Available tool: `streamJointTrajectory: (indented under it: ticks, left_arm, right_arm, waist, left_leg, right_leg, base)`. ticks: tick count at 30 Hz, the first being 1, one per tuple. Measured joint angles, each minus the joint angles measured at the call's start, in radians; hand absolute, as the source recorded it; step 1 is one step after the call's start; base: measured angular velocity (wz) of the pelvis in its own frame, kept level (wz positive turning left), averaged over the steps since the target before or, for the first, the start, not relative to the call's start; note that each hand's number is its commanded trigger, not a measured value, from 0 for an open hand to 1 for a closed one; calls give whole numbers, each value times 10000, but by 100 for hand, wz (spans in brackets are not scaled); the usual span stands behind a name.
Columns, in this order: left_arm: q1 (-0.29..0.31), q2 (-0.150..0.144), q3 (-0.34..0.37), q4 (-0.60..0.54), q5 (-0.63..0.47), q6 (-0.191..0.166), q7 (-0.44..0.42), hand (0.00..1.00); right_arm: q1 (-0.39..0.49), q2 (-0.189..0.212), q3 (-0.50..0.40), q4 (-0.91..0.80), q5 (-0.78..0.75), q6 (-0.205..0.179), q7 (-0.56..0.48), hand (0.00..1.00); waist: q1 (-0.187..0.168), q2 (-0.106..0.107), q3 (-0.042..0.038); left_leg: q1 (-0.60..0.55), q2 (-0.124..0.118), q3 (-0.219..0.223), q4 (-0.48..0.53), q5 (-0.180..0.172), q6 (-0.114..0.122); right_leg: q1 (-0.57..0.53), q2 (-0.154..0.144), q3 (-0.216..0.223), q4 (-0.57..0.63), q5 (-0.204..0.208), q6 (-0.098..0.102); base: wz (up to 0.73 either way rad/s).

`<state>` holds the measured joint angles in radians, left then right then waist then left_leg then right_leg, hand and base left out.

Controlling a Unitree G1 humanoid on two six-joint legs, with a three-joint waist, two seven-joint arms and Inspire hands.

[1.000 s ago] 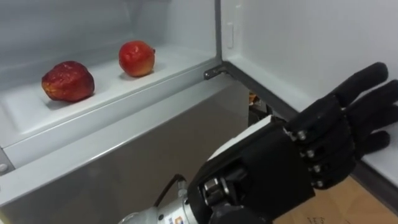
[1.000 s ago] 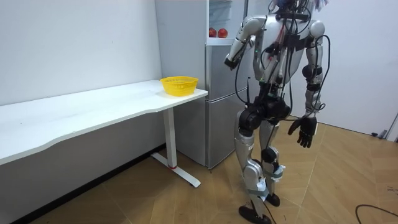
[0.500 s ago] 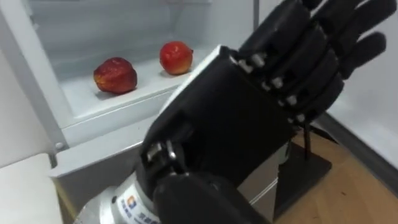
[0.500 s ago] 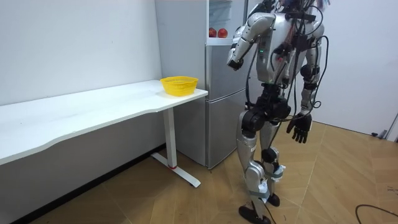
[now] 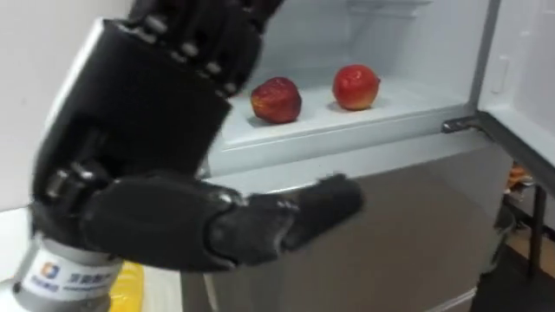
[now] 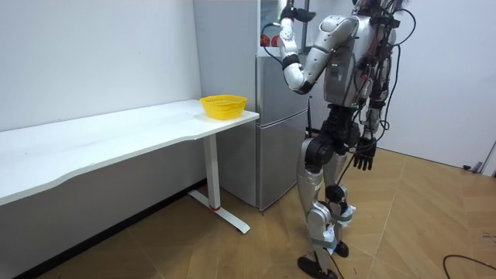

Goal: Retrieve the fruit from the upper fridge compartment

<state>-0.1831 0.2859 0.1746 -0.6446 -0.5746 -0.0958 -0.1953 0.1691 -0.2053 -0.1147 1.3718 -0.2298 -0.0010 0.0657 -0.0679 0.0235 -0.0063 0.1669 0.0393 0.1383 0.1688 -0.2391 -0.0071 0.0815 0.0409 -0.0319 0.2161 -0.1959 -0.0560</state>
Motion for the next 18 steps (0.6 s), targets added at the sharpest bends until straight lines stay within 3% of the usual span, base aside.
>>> streamJointTrajectory:
  ticks: [1,3,5,6,9,12,13,14,15,16,18]
  left_arm:
    - [219,37,445,-2,91,0,190,0]
    - [975,61,2121,50,377,-51,1172,0]
    - [1730,64,3252,314,395,-233,1938,0]
    - [2159,60,3760,565,429,-246,2470,0]
    - [3304,54,4637,1647,1310,-349,3584,0]
    - [4285,-80,4893,3309,2223,-362,4620,0]
    - [4502,-110,4868,3731,2374,-360,4782,0]
    - [4888,-209,4759,4691,2605,-351,5024,0]
    - [5248,-335,4590,5653,2625,-266,5236,0]
    - [5397,-372,4458,6072,2625,-182,5350,0]
    - [5540,-522,4085,8094,2615,-106,5436,0]
  right_arm:
    - [67,-1,-146,-22,-31,-3,-4,0]
    - [204,60,-776,-50,-110,-41,-35,0]
    - [370,96,-1169,-165,-260,-24,-48,0]
    - [415,109,-1239,-248,-310,-23,-65,0]
    - [504,92,-1453,-232,-481,25,-87,0]
    - [491,90,-1447,-335,-501,67,-87,0]
    - [486,91,-1437,-430,-504,117,-97,0]
    - [483,79,-1423,-524,-498,162,-121,0]
    - [475,63,-1421,-633,-501,169,-132,0]
    - [478,64,-1408,-675,-501,174,-136,0]
    - [480,64,-1395,-695,-499,274,-106,0]
  waist:
    - [104,23,-3]
    - [477,86,-2]
    - [609,114,38]
    - [790,127,95]
    - [1218,217,82]
    - [1342,223,96]
    - [1379,314,66]
    - [1448,280,111]
    - [1484,336,106]
    - [1483,361,91]
    - [1536,381,65]
  left_leg:
    - [-8,-6,-57,1,0,0]
    - [3,-27,-282,-1,0,-1]
    - [59,-52,-449,3,0,-1]
    - [64,-91,-611,23,-1,0]
    - [5,-172,-897,41,0,1]
    - [-134,-268,-1264,128,-1,5]
    - [-157,-280,-1310,169,-2,7]
    - [-201,-319,-1461,227,-2,10]
    - [-231,-348,-1523,256,-3,11]
    - [-275,-363,-1545,295,-4,11]
    - [-351,-376,-1542,281,-4,13]
  right_leg:
    - [33,-10,-46,-47,0,0]
    - [118,-45,-277,-140,-27,-2]
    - [335,-47,-433,-286,-43,7]
    - [423,-68,-596,-343,-69,21]
    - [396,-217,-860,-299,-201,56]
    - [457,-263,-1108,-333,-248,113]
    - [460,-268,-1122,-334,-253,117]
    - [463,-349,-1165,-329,-258,125]
    - [456,-381,-1262,-321,-274,142]
    - [444,-400,-1316,-317,-283,147]
    - [420,-418,-1362,-311,-311,171]
  base:
    - [26]
    - [31]
    - [36]
    - [36]
    - [28]
    - [38]
    - [19]
    - [8]
    - [10]
    - [19]
    - [18]
